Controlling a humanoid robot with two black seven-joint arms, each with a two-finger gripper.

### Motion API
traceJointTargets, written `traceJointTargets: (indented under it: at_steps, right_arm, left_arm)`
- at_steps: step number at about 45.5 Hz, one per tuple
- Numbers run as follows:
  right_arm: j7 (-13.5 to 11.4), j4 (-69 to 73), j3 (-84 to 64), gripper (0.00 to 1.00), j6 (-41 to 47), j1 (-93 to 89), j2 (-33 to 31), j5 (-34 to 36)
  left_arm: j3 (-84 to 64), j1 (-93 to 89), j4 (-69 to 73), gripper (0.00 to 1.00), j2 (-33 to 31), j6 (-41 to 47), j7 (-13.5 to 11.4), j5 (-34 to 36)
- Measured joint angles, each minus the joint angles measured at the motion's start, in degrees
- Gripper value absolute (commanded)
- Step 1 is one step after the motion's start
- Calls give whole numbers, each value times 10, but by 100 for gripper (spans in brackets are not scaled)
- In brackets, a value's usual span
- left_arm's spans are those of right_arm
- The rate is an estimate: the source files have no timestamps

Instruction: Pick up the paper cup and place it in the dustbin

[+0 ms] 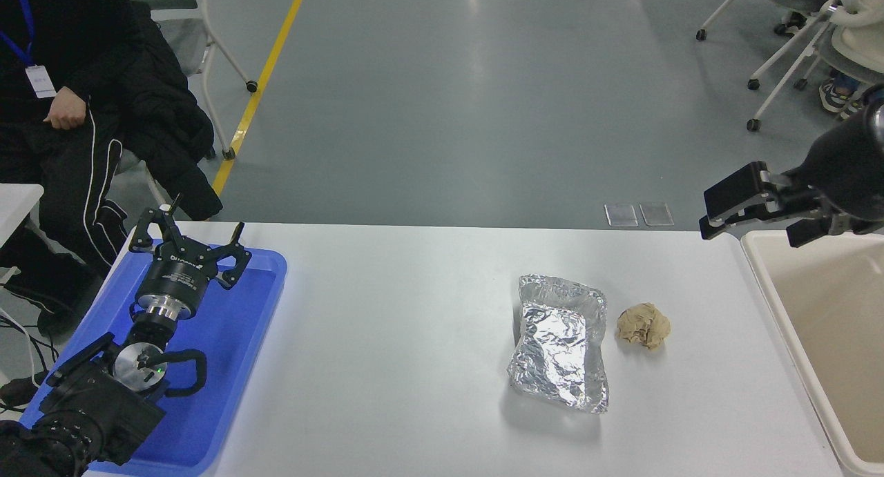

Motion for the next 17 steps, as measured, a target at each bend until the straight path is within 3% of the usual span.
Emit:
traceJointTargets:
  at_steps: [5, 17]
  right_arm:
    - [-7, 1, 12, 100, 7, -10, 3, -4]
    - [-58, 3, 40, 100, 15, -34, 5, -8]
  left_arm:
    - [0, 0, 0, 100, 0, 0, 0, 0]
    - [0, -1, 0, 100, 0, 0, 0, 0]
